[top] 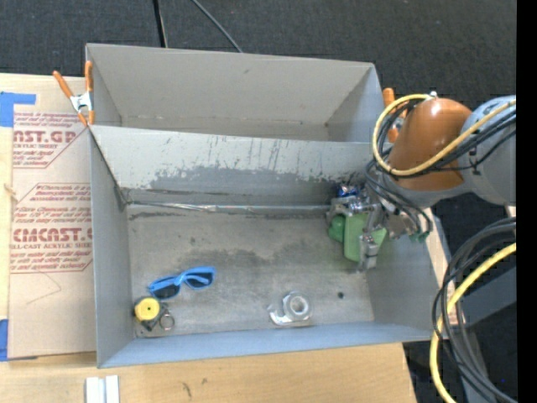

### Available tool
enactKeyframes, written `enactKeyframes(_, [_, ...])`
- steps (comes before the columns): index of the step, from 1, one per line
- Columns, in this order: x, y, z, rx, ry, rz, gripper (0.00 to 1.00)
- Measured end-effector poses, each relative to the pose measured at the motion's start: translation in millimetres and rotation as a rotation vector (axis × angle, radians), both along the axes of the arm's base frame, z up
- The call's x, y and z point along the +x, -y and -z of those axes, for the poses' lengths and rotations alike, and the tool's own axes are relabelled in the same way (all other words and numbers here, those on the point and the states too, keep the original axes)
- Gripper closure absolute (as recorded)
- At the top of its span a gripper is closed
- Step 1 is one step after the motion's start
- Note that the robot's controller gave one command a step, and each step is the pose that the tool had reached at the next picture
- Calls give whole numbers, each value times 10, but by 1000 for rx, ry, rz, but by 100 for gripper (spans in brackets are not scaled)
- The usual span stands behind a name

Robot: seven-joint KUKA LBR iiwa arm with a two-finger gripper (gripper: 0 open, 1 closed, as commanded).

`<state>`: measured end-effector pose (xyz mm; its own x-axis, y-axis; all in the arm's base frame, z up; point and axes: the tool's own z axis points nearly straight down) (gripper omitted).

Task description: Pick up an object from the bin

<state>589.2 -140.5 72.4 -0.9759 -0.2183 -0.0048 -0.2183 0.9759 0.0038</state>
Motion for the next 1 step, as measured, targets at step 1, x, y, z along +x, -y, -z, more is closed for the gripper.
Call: enactKeyframes(1, [-49,55,-1768,-8,8,-140,100])
